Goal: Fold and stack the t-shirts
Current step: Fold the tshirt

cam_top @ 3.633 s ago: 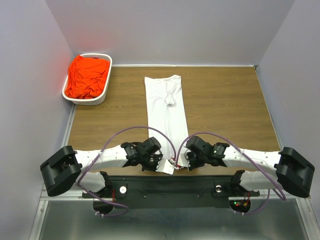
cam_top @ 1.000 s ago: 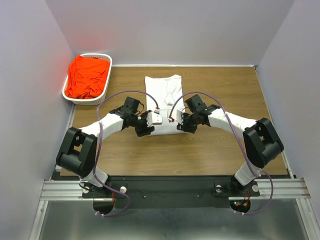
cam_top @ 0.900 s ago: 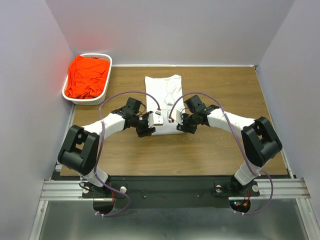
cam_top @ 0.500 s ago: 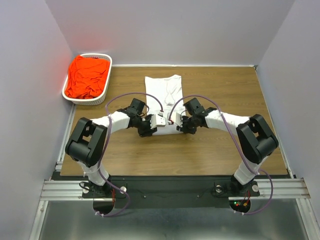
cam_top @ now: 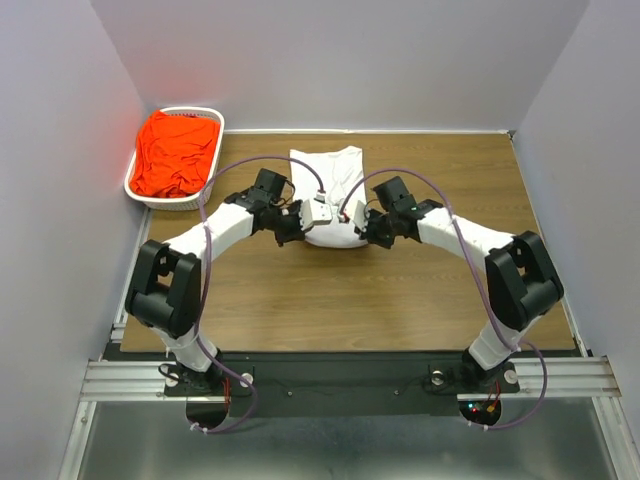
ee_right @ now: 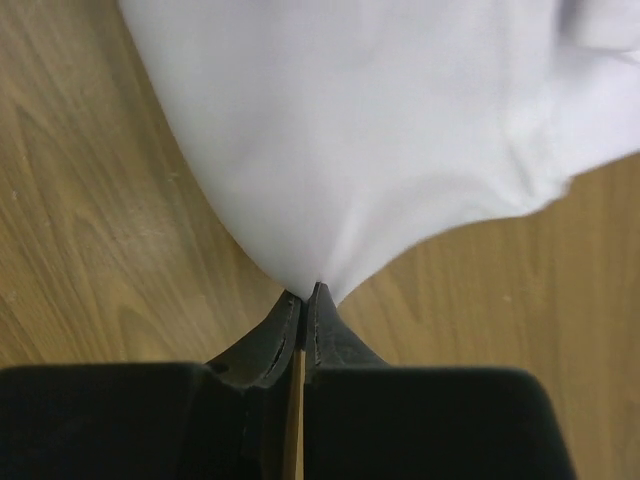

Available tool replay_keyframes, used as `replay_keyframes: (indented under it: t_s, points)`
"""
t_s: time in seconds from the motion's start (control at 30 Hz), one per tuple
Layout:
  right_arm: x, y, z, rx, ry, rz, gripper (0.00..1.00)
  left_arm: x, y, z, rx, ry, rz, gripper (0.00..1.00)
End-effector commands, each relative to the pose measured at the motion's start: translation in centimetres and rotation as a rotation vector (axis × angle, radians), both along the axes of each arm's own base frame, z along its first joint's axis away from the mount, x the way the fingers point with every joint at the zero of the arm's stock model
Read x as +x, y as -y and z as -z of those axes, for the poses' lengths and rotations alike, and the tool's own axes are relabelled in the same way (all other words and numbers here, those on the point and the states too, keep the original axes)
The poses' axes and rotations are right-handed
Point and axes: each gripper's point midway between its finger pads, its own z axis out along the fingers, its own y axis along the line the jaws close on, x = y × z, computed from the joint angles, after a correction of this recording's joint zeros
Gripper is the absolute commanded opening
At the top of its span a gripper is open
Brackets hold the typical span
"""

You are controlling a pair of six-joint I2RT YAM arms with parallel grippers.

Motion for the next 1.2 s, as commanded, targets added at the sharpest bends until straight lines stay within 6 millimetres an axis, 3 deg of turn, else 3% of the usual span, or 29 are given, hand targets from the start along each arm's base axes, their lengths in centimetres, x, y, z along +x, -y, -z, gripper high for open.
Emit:
replay_keyframes:
  t_s: [0.0,0.17,0.23,0.3,0.4,0.47,0.53,0.6,0.73,0.9,0.97,1.07,1.13,1.17]
  points:
    - [0.9,-0.3,-6.2,0.074,0.075,0.033,0.01,-1.0,0.0,-5.4,-0.048,0.045,0.023,0.0]
    - [-2.0,0.4,-7.5,0.088,0.0,0.024,0.01,-5.0,-1.1,-6.3,-0.028,-0.006,0.069,0.0]
    - [-4.1,1.0,-8.2,0.093,-0.045,0.018,0.01,-7.6,-1.2,-5.8,-0.011,-0.038,0.113,0.0]
    - [-6.2,1.0,-8.7,0.109,-0.087,-0.004,0.01,-9.9,-0.9,-6.7,-0.017,-0.018,0.162,0.0]
    - [-10.7,1.8,-10.2,0.128,-0.184,-0.036,0.01,-14.2,-1.6,-7.0,-0.014,-0.07,0.231,0.0]
    - [-12.7,1.8,-11.2,0.153,-0.225,-0.065,0.01,-15.8,-1.8,-7.9,-0.036,-0.088,0.262,0.0]
    - [-13.6,2.1,-12.4,0.167,-0.227,-0.054,0.01,-17.2,-1.9,-8.6,-0.052,-0.131,0.278,0.0]
    - [-12.7,2.1,-13.1,0.156,-0.193,-0.037,0.01,-17.7,-1.8,-9.3,-0.068,-0.143,0.286,0.0]
    - [-9.8,1.7,-12.7,0.098,-0.162,-0.046,0.01,-15.6,-0.9,-10.8,-0.081,-0.12,0.252,0.0]
    - [-4.4,-0.1,-10.6,0.07,-0.172,-0.072,0.01,-9.7,-1.9,-9.2,-0.097,-0.151,0.151,0.0]
    - [-2.1,0.0,-10.1,0.089,-0.183,-0.059,0.01,-7.3,-1.7,-8.3,-0.101,-0.177,0.132,0.0]
    - [1.6,-0.4,-7.7,0.066,-0.198,-0.056,0.02,-4.0,-2.5,-6.2,-0.114,-0.239,0.087,0.02]
    - [3.6,-1.0,-5.8,0.057,-0.223,-0.052,0.04,-1.7,-3.3,-5.0,-0.111,-0.253,0.053,0.1]
    - [4.1,-1.3,-5.2,0.061,-0.231,-0.05,0.06,-1.1,-3.5,-2.9,-0.093,-0.306,0.038,0.13]
